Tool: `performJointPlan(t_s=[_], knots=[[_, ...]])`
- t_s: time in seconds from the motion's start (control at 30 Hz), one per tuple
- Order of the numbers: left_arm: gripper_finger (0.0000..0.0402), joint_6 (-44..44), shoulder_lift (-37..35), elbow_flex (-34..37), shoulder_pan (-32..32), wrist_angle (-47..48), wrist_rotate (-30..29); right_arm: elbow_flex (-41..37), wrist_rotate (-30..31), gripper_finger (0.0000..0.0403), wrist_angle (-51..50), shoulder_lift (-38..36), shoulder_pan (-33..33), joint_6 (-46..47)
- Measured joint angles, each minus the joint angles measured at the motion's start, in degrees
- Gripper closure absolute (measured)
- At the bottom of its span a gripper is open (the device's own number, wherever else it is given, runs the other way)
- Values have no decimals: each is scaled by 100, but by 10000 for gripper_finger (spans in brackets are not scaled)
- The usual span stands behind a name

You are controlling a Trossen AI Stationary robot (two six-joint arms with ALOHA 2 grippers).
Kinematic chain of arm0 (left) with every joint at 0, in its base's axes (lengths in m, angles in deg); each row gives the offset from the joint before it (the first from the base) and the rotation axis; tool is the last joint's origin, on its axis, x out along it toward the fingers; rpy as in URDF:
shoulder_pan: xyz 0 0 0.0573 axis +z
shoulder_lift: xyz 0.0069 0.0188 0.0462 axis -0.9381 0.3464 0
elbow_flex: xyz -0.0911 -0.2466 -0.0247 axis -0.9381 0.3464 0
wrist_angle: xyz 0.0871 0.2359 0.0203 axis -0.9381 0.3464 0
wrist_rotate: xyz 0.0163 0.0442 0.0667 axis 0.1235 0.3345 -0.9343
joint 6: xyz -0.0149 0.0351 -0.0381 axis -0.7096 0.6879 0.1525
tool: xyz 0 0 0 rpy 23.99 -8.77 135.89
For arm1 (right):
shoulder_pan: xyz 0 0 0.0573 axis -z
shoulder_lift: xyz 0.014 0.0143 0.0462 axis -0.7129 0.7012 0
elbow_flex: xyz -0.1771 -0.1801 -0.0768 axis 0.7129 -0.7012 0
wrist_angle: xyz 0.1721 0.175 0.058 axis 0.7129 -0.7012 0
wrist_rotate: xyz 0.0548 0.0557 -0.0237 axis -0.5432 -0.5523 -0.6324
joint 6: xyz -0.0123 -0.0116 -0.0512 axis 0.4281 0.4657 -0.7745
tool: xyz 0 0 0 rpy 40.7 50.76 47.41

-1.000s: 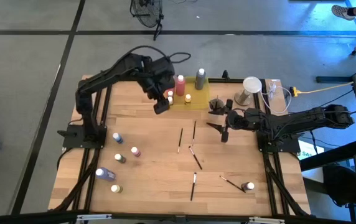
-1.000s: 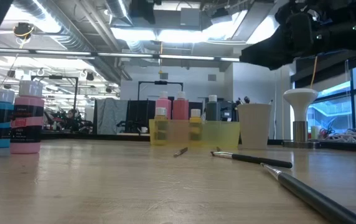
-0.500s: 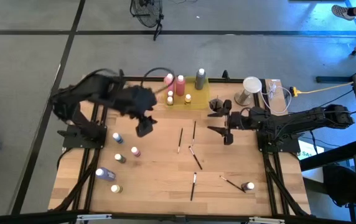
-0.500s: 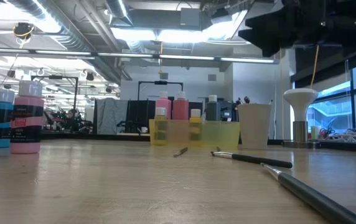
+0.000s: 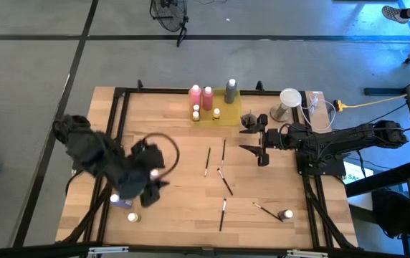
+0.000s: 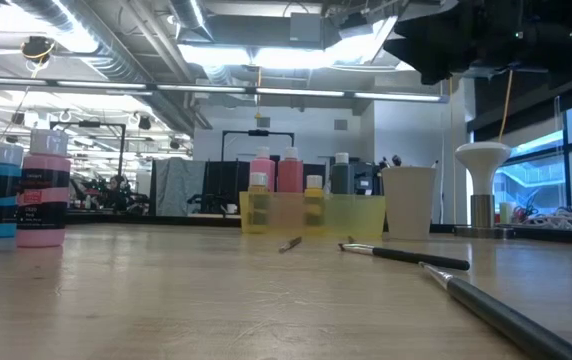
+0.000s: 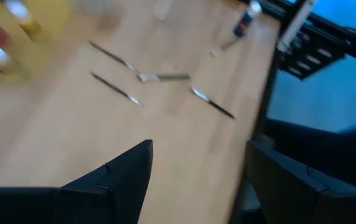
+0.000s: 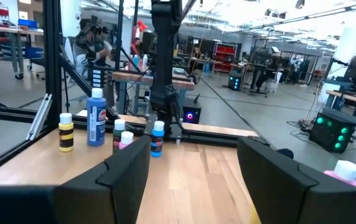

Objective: Pick & Place Paint Supplies
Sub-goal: Put the large blue paint bottle into the yellow bin

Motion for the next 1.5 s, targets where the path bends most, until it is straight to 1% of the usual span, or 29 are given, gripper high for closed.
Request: performJointPlan(t_s=[0.17,0.3,0.37,0.43,0.5,0.63,0.7,0.73,0.83,0.9,1.0,1.13,1.23,1.4,1.5], knots=[[162,-1257,294,0,-613,-2,471,-2,-155,158,-9,0,-4,253],[176,-2092,524,0,-932,0,716,-2,-282,158,-2,0,-4,350],[184,-2433,617,0,-1042,-1,760,-2,-296,158,15,0,-9,350],[192,-2562,694,0,-1134,0,836,-2,-295,158,30,0,-9,350],[201,-2443,773,0,-1213,0,836,0,-295,158,61,0,-9,350],[213,-1440,940,0,-1409,-12,748,-2,-295,158,57,0,-9,356],[214,-1203,1015,0,-1486,-6,734,0,-295,157,43,0,-9,401],[214,-1239,1022,4,-1496,-7,836,-2,-293,157,38,0,-9,432],[213,-1860,912,4,-1406,-3,1426,-2,-295,157,6,0,-9,460],[212,-2086,821,4,-1374,-2,1454,-2,-295,157,-2,0,-9,508],[213,-2115,576,4,-1400,-4,1216,-2,-295,157,-39,0,-9,601],[214,-2144,34,0,-1533,2,532,-1,-293,157,-110,0,-9,706],[214,-2060,-217,0,-1656,0,113,-2,-293,157,-118,0,-9,765],[213,-1408,-531,19,-1668,-8,56,-2,-276,157,-114,0,-7,763],[213,-1253,-939,451,-1673,-22,54,-2,-275,157,-111,0,-2,763]])
